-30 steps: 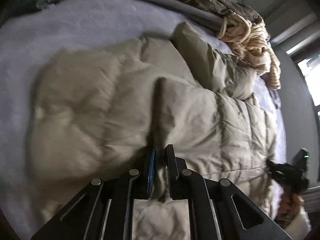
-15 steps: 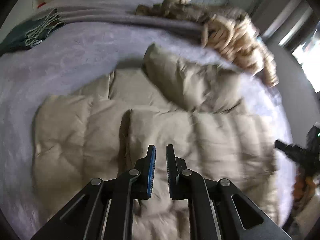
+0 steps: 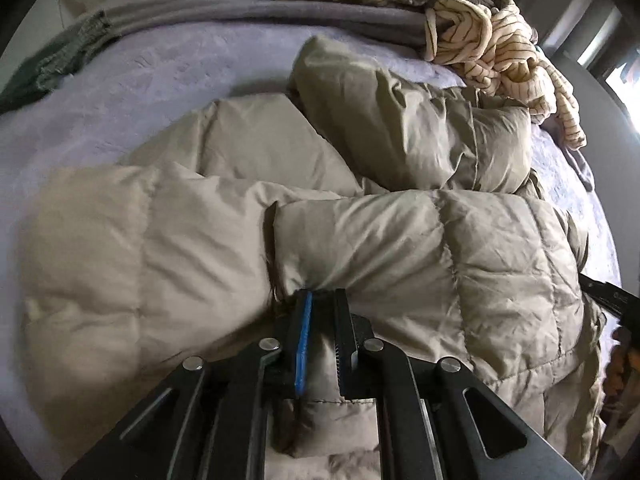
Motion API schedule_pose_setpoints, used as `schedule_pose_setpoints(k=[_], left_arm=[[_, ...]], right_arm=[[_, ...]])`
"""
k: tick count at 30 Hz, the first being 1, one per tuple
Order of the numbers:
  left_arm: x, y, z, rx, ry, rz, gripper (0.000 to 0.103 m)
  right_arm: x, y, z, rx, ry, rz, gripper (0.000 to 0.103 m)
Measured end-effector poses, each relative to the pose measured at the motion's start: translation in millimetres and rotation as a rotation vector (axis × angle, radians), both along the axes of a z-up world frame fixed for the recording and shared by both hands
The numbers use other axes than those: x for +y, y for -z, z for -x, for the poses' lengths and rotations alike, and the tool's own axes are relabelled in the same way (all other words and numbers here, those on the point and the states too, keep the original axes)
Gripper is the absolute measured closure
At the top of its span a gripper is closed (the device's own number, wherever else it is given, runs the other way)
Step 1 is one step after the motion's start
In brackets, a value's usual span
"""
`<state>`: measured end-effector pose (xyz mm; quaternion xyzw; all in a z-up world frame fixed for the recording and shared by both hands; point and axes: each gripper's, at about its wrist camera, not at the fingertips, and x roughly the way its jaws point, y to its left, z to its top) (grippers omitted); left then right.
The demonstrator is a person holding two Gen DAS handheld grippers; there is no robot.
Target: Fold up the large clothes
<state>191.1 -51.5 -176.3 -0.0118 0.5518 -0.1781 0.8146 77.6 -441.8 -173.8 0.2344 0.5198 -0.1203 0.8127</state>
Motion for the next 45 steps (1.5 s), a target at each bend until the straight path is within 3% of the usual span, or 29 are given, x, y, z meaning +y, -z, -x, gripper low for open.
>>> schedule_pose_setpoints(k=[6, 9, 12, 15, 19, 23, 27, 33, 34, 35, 36, 38, 40, 45], left_arm=[[21, -27, 31, -0.040, -0.013, -0.017, 0.091], [25, -24, 44, -0.027, -0.002, -0.031, 0.091], [21, -3, 48, 0.002, -0.002, -0.112, 0.091], [21, 7, 51, -0.001, -0.004, -0.122, 0.091], [16, -8, 56, 0.005, -0.026, -0.163, 0.091], [21, -28, 71, 0.009, -0.044, -0.175, 0.091], [23, -47, 95, 0.032, -0.061, -0.182, 0.090], [33, -65, 126, 0.064, -0.098, -0.191, 0.090], [35, -67, 130, 0.068, -0.102, -0.192, 0.088], [37, -69, 135, 0.075, -0.109, -0.196, 0.051], [38, -72, 139, 0.080, -0.119, -0.203, 0.000], [44, -83, 149, 0.035, -0.160, -0.218, 0.001], [47, -88, 157, 0.049, -0.159, -0.225, 0.001], [56, -100, 182, 0.074, -0.188, -0.218, 0.001]], right_arm=[[28, -32, 34, 0.019, -0.081, 0.208, 0.076], [30, -40, 58, 0.014, -0.075, 0.229, 0.072], [30, -34, 69, 0.041, -0.075, 0.206, 0.070], [29, -18, 72, 0.071, -0.070, 0.191, 0.060], [18, -12, 73, 0.094, -0.026, 0.118, 0.056], [19, -35, 87, 0.091, -0.016, 0.100, 0.056], [23, -54, 109, 0.093, -0.002, 0.018, 0.046], [42, -70, 136, 0.122, -0.012, -0.058, 0.044], [45, -72, 139, 0.126, -0.017, -0.065, 0.042], [47, -74, 141, 0.131, -0.022, -0.068, 0.041], [50, -77, 144, 0.134, -0.027, -0.071, 0.040], [52, -82, 148, 0.136, -0.035, -0.080, 0.039], [57, -88, 152, 0.138, -0.044, -0.087, 0.038], [68, -99, 160, 0.135, -0.077, -0.098, 0.022]])
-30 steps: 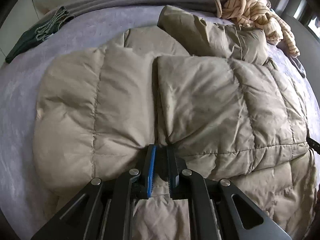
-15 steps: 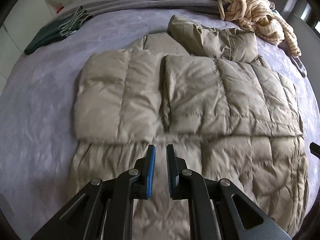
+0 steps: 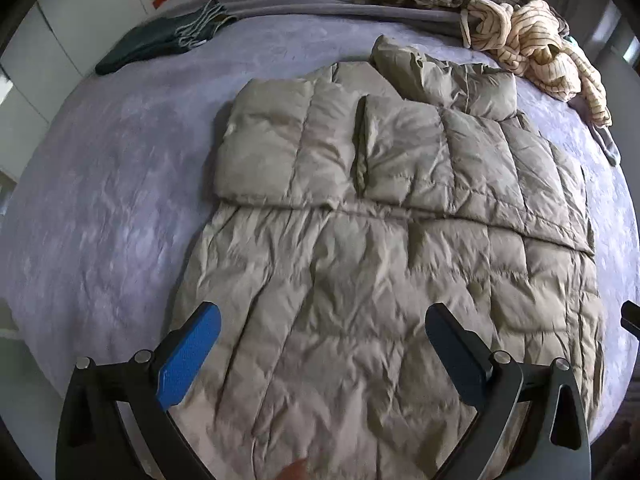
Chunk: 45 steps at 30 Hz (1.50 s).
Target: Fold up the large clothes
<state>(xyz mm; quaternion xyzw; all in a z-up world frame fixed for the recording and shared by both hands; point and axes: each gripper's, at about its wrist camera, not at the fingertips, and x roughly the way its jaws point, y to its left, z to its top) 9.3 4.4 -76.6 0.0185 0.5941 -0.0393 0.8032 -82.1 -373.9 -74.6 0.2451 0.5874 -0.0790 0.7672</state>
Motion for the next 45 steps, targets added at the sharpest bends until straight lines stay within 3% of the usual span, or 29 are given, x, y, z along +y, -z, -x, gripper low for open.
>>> schedule_pose_setpoints(k=[6, 11, 13, 25, 30, 39, 45], left_arm=[[9, -3, 22, 0.046, 0.004, 0.046, 0.001], [15, -3, 44, 0.058, 0.032, 0.029, 0.001], [18, -1, 51, 0.069, 0.043, 0.034, 0.001], [58, 15, 98, 0.107, 0.116, 0.054, 0.001], [75, 19, 115, 0.124, 0.139, 0.063, 0.001], [130, 25, 143, 0.222, 0.091, 0.380, 0.001], [150, 57, 154, 0.388, 0.074, 0.579, 0.001]], right_arm=[[16, -4, 13, -0.013, -0.014, -0.078, 0.019], [30, -5, 29, -0.030, 0.023, -0.126, 0.018], [38, -4, 36, -0.036, 0.048, -0.115, 0.001], [88, 16, 96, 0.065, 0.143, -0.170, 0.000], [96, 26, 134, 0.095, 0.239, -0.234, 0.000], [88, 34, 180, 0.069, 0.400, -0.345, 0.000], [84, 49, 201, 0.057, 0.489, -0.435, 0.000]])
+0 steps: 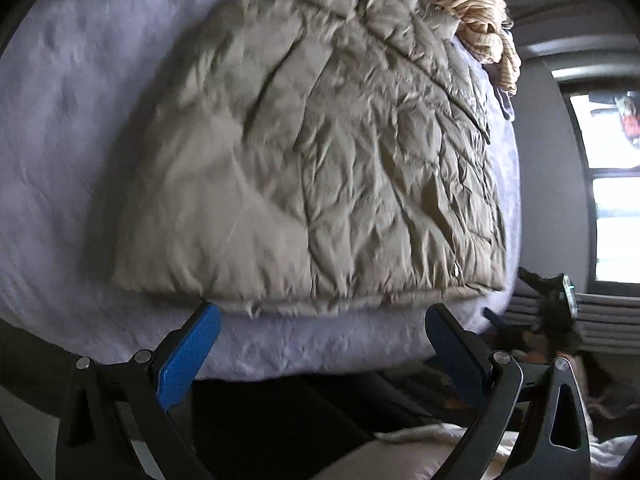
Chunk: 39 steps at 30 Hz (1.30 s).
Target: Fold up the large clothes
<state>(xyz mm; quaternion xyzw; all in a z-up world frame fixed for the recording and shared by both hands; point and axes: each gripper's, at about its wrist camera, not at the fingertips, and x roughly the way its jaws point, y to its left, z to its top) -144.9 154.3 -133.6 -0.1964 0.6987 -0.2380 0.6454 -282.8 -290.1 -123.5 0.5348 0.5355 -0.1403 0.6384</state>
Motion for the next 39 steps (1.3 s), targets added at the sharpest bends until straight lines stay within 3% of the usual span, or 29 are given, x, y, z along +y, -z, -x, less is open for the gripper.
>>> schedule_pose_setpoints(k=[4, 8, 10, 11, 12, 14, 15, 17, 19, 22, 32, 39], left_arm=[[-5, 21, 0, 0.050, -0.039, -0.028, 0.001], [-15, 25, -8, 0.037, -0.117, 0.015, 0.002], [-17, 24, -16, 0.021, -0.164, 0.016, 0.015], [-17, 25, -19, 0.020, -0.185, 0.014, 0.029], [-16, 26, -23, 0.022, -0.204, 0.008, 0.060], [-15, 28, -29, 0.024, -0.213, -0.014, 0.088], [-14, 24, -31, 0.008, -0.224, -0.018, 0.088], [-11, 16, -33, -0.036, -0.225, -0.014, 0.090], [-10, 7, -34, -0.082, -0.214, -0.021, 0.090], [-12, -8, -36, -0.138, -0.185, -0.035, 0.090], [-10, -66, -61, -0.277, -0.153, -0.034, 0.090], [-32, -113, -106, -0.389, -0.168, -0.049, 0.090]], right_arm=[[-1, 15, 13, 0.002, 0.077, -0.061, 0.000], [-4, 22, 16, -0.034, 0.143, -0.099, 0.000], [-7, 24, 13, -0.059, 0.167, -0.104, 0.000], [-9, 24, 11, -0.067, 0.178, -0.108, 0.000], [-11, 25, 9, -0.078, 0.191, -0.114, 0.000], [-13, 26, 5, -0.097, 0.208, -0.123, 0.000], [-16, 26, 3, -0.102, 0.213, -0.124, 0.003], [-18, 27, 0, -0.097, 0.224, -0.119, 0.028], [-19, 30, -1, -0.060, 0.220, -0.115, 0.087], [-22, 29, 0, -0.048, 0.217, -0.094, 0.094], [-24, -20, -33, -0.106, 0.037, 0.069, 0.096], [-38, -67, -96, -0.185, -0.086, 0.176, 0.097]])
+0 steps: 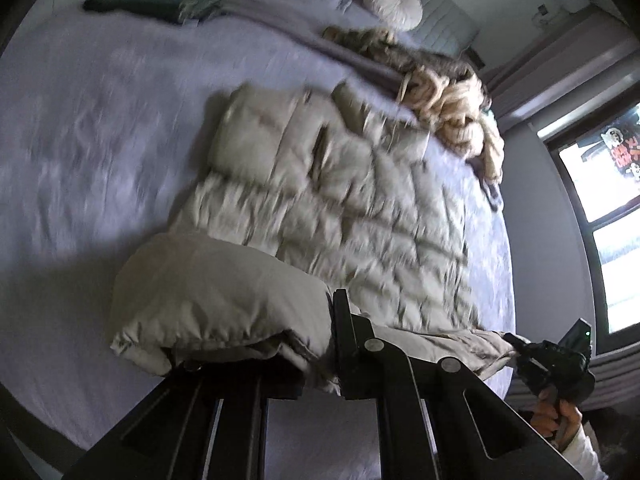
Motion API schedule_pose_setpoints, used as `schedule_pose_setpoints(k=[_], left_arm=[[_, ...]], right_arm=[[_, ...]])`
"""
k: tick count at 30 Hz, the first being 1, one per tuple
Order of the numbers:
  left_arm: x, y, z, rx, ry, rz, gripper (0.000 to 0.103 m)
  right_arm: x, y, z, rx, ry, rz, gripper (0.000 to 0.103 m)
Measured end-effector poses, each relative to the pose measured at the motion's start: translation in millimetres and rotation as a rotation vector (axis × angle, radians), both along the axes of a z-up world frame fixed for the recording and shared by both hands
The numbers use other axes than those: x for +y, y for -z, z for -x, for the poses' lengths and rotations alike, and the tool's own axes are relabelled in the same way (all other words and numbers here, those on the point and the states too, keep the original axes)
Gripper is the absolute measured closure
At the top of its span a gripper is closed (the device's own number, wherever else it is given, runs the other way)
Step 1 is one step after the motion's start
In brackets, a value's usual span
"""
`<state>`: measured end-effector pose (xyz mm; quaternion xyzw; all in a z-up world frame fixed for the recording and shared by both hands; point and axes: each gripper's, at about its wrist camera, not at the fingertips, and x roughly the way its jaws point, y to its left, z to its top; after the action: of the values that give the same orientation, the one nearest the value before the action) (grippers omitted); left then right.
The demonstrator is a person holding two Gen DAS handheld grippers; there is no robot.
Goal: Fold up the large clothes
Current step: 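Lift the hem and fold it toward the collar with both tools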
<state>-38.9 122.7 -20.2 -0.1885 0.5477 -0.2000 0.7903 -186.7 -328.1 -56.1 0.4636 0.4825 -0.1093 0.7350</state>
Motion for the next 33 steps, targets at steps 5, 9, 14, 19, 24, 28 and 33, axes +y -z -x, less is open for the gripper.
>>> schedule_pose_setpoints(k=[5, 9, 14, 19, 24, 28, 33], left_arm=[[-20, -34, -48, -0.079, -0.037, -0.011, 0.090], [-42, -44, -93, -0.131, -0.053, -0.073, 0.090], [-61, -29, -151, -0.159, -0.076, -0.124, 0.090], [-78, 24, -218, -0.138, -0.067, -0.195, 0.090], [-94, 88, -270, -0.101, -0.039, -0.252, 0.090], [-106, 119, -287, -0.113, -0.018, -0.272, 0.090], [-112, 134, -292, -0.121, -0.007, -0.307, 0.090]], right_arm=[[-21, -37, -66, -0.089, -0.085, 0.041, 0.097], [-34, -49, -124, -0.126, -0.166, 0.077, 0.097], [-50, -45, -205, -0.138, -0.277, 0.159, 0.097], [-59, -15, -269, -0.114, -0.313, 0.210, 0.097], [-66, 40, -309, -0.066, -0.272, 0.217, 0.097], [-72, 81, -324, -0.033, -0.239, 0.219, 0.097], [-74, 102, -330, -0.037, -0.209, 0.203, 0.096]])
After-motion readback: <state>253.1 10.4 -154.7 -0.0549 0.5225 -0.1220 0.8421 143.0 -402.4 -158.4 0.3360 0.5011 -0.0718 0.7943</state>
